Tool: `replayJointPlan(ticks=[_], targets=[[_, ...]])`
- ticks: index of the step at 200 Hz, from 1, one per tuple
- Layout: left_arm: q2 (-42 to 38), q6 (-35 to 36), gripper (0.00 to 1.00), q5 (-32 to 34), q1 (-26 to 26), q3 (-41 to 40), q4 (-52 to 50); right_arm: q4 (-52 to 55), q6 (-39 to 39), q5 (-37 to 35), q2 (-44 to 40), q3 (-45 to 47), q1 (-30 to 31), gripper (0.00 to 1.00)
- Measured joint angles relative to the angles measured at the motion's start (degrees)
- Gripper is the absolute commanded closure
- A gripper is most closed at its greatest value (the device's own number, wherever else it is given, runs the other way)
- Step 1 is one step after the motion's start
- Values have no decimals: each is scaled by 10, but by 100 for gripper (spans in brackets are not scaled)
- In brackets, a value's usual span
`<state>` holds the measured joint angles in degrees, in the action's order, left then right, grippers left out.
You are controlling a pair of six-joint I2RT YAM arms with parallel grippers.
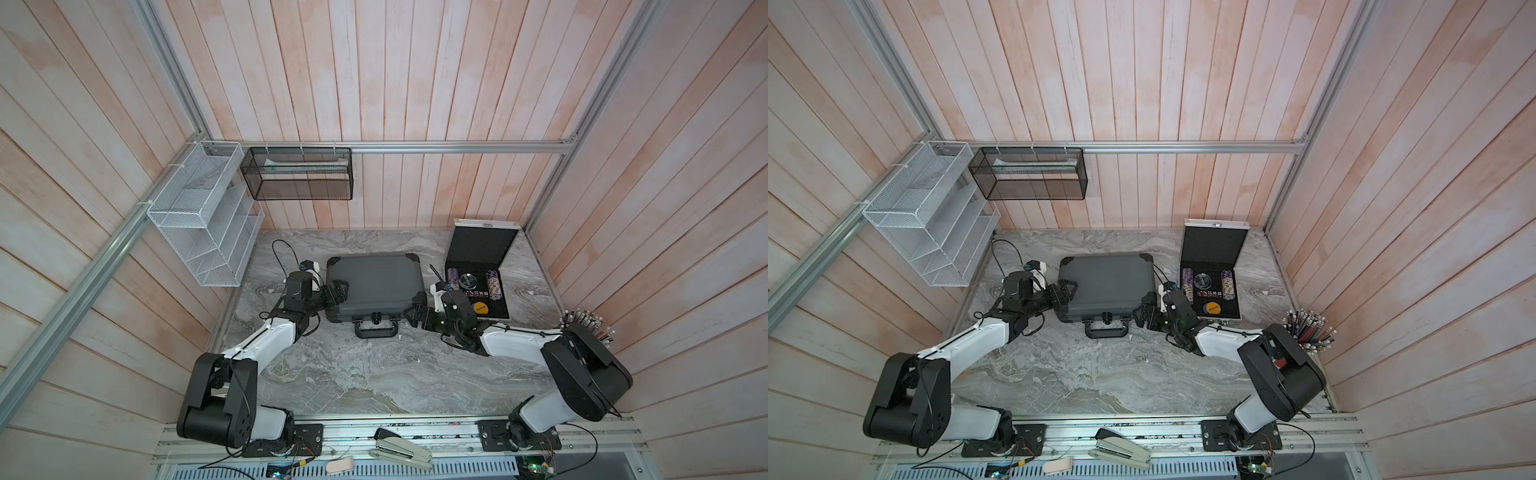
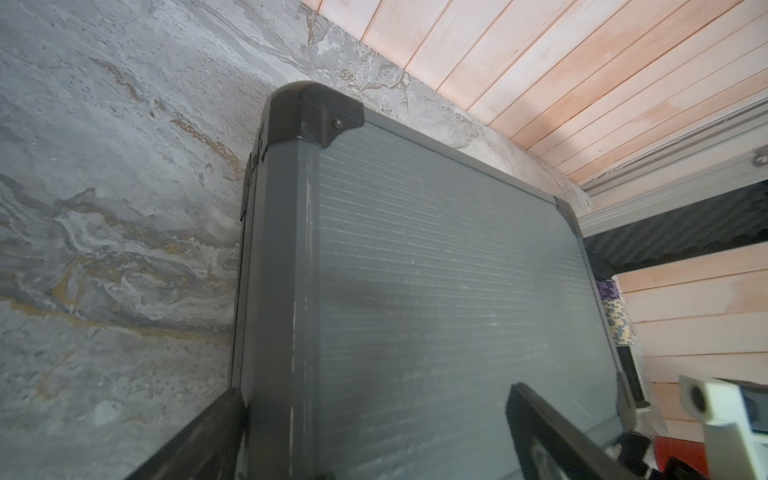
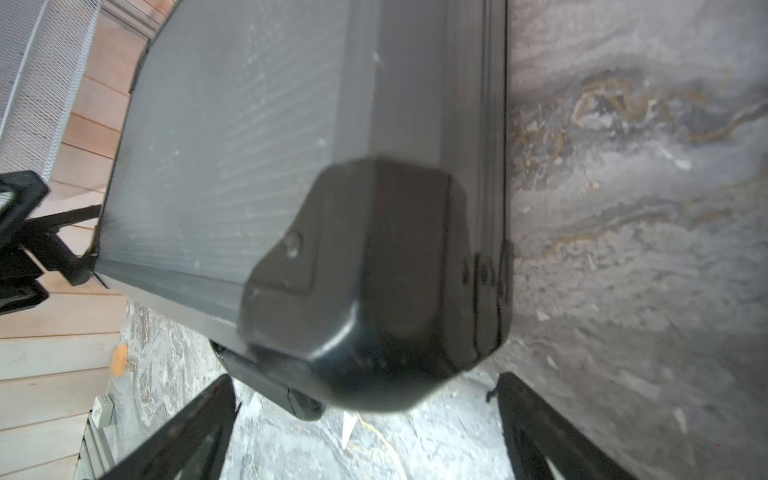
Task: Open the poker set cases
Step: Move the poker set case to the center of the board, then pick up the poker set case from the center of the board.
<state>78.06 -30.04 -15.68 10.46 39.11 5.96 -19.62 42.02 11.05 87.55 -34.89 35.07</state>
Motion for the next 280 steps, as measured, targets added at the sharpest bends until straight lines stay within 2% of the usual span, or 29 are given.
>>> replayJointPlan(ticks=[71,115,153,202,280], targets=[[-132,-30,0,59,19,-76,-43,0,0,-5,-81,40,3,2],[-232,-60,0,134,94,-108,-81,-16,2,-11,-104,69,33,4],[-280,-102,0,201,175,-143,-98,-39,16,-14,-104,87,53,6],[-257,-155,0,258,277,-171,-90,-76,36,-22,-104,102,68,9],[-167,-187,0,228,278,-214,19,-109,70,-22,-96,125,69,9]])
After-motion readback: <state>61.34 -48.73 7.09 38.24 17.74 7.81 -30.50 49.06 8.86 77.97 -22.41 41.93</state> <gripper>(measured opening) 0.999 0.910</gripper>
